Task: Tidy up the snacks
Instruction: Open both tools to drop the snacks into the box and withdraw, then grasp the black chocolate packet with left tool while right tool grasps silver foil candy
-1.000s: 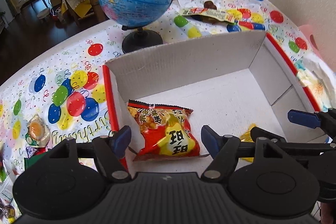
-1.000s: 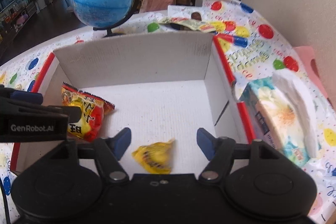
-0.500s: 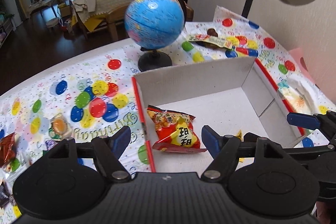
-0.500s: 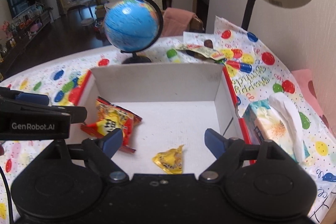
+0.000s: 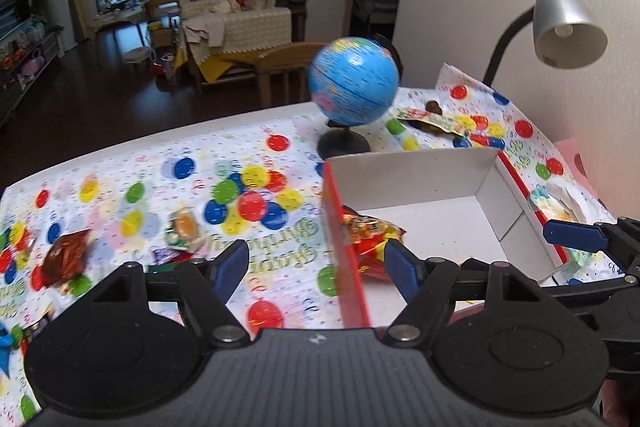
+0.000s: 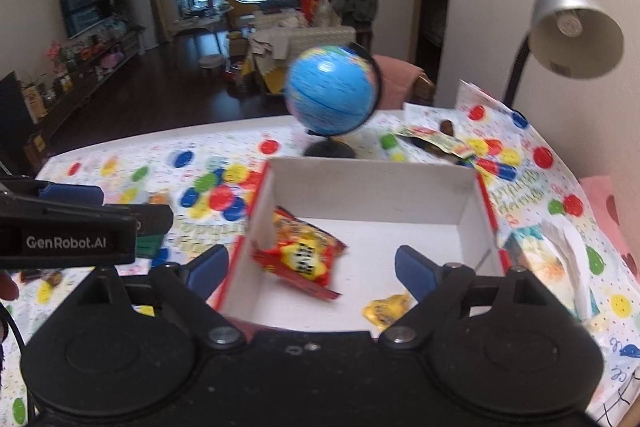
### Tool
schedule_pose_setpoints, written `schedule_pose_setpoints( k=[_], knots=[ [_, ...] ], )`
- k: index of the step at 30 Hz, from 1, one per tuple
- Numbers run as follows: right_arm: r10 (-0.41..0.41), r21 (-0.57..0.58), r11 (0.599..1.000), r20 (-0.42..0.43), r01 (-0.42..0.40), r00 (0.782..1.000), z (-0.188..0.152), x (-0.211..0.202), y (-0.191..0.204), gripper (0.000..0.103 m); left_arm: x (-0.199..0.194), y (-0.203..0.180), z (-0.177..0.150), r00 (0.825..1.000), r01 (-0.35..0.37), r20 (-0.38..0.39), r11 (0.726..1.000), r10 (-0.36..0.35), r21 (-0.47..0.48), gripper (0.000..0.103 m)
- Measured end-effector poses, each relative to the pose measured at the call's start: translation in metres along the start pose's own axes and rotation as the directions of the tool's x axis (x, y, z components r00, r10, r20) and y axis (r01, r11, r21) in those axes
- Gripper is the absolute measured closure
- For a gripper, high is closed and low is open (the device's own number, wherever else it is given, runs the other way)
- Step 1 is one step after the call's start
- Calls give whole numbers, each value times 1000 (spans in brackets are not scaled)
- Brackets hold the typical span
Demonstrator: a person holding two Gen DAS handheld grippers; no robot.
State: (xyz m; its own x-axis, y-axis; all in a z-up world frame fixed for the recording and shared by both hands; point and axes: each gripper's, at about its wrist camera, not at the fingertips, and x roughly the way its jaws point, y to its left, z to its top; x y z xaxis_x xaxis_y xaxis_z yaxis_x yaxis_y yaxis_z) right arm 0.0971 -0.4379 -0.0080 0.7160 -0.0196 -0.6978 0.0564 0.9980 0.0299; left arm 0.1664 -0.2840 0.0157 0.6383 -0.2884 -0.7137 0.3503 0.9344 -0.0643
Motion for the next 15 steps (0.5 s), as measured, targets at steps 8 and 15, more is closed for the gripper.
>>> schedule_pose_setpoints(
  k=[8,15],
  knots=[
    [73,-61,996,19,-71,997,3,-13,54,10,-40,51,-20,998,-48,38,996,51,-80,22],
    [133,-122,984,20,-129,991,7,-13,107,8,-65,102,-36,993,-96,56,984,105,-147,22]
  ],
)
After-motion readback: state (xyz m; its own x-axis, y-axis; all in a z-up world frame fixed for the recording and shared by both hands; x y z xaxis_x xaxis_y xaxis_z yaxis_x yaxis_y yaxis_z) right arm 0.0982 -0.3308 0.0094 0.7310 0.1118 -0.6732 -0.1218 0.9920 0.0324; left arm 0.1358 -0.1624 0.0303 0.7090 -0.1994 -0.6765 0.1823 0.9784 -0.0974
